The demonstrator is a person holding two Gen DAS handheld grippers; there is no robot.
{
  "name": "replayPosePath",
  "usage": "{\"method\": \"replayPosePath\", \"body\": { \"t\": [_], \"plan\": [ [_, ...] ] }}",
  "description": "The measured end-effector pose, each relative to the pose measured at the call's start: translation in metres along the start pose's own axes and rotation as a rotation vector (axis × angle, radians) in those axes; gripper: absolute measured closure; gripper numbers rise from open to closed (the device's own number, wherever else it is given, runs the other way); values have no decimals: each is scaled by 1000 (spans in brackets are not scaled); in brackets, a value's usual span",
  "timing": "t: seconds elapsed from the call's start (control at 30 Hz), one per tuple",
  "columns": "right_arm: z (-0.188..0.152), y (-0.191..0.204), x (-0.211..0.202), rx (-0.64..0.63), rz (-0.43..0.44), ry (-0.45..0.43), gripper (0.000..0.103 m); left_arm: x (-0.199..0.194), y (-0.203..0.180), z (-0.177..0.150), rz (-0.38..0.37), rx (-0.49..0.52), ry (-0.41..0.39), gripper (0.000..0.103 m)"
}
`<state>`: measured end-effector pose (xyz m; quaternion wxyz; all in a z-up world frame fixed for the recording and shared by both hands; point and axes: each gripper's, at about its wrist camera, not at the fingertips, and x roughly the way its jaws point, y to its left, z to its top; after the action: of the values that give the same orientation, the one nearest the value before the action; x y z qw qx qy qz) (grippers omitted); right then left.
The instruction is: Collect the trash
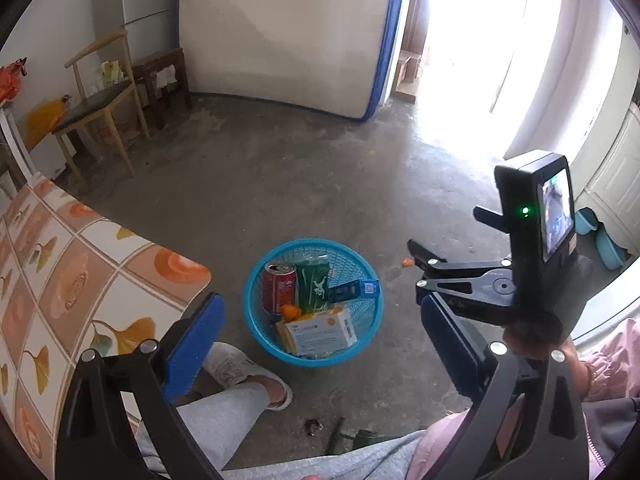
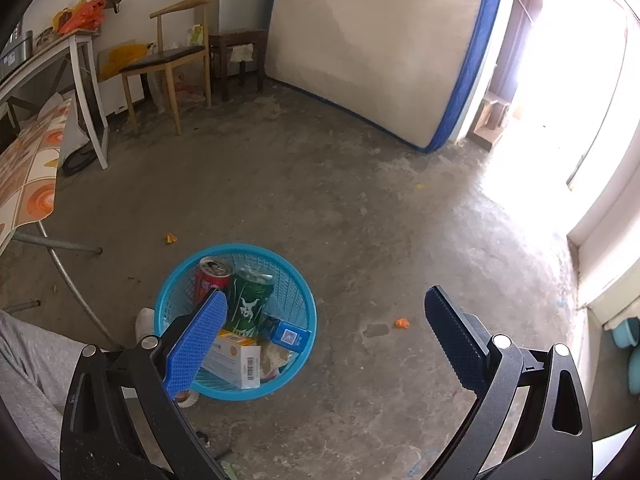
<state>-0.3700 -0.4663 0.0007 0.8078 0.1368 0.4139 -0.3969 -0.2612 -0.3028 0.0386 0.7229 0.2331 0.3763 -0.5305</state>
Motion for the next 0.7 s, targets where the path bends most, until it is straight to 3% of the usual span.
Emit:
{"method": "replayPosePath", "body": {
  "t": [0.33, 0.7],
  "plan": [
    [-3, -3, -1, 14, -22, -10, 8, 1, 2, -6, 54, 3, 15, 7],
    [-3, -2, -4, -4, -20, -15, 8, 1, 9, -7, 62, -18, 17, 6]
  ]
}}
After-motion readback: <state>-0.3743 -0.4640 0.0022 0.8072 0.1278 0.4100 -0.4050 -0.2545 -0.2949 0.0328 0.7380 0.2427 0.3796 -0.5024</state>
